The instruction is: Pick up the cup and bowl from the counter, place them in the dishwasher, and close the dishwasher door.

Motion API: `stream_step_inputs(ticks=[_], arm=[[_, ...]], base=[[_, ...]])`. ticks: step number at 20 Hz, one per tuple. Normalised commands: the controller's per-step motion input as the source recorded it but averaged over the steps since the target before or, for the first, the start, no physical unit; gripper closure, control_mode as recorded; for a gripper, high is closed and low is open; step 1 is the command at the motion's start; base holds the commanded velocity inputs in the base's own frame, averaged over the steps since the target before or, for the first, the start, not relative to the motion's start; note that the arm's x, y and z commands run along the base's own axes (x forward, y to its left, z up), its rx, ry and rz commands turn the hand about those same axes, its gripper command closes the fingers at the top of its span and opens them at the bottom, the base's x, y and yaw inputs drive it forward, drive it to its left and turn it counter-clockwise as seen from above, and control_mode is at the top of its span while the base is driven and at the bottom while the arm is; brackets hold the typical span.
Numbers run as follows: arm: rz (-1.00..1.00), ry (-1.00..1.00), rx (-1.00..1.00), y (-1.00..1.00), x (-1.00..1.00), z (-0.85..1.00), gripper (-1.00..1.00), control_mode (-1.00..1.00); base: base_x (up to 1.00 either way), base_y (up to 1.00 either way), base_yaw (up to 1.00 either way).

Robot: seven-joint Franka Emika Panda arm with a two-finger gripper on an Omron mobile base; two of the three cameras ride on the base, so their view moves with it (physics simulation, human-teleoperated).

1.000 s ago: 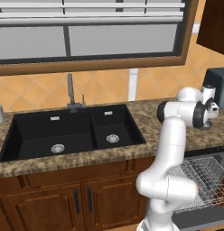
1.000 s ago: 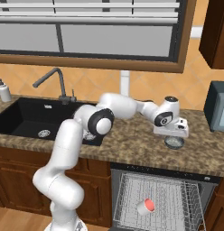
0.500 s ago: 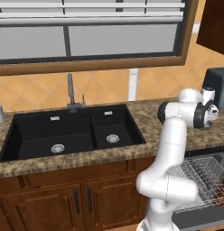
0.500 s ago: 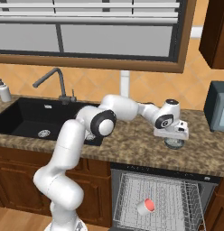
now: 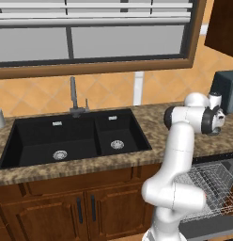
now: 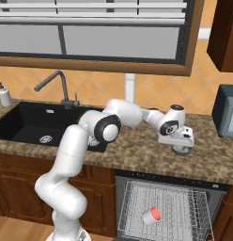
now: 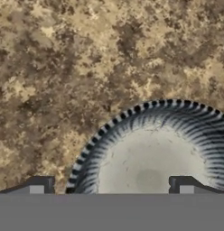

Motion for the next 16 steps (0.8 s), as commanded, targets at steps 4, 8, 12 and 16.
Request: stream_step_inputs(ticks=[4,8,12,16], arm=[[0.06,0.0,0.0,0.0,0.08,-0.15,-1.0,-1.0],[0.06,0.0,0.0,0.0,0.04,-0.06,-1.0,-1.0],[0.06,0.0,0.0,0.0,0.04,-0.06,1.0,-1.0],[0.03,0.0,0.0,0.0,0.02,0.0,1.0,-1.0]], base=[[0.0,0.0,0.0],[0.0,0.0,0.0],[0.0,0.0,0.0],[0.0,0.0,0.0]])
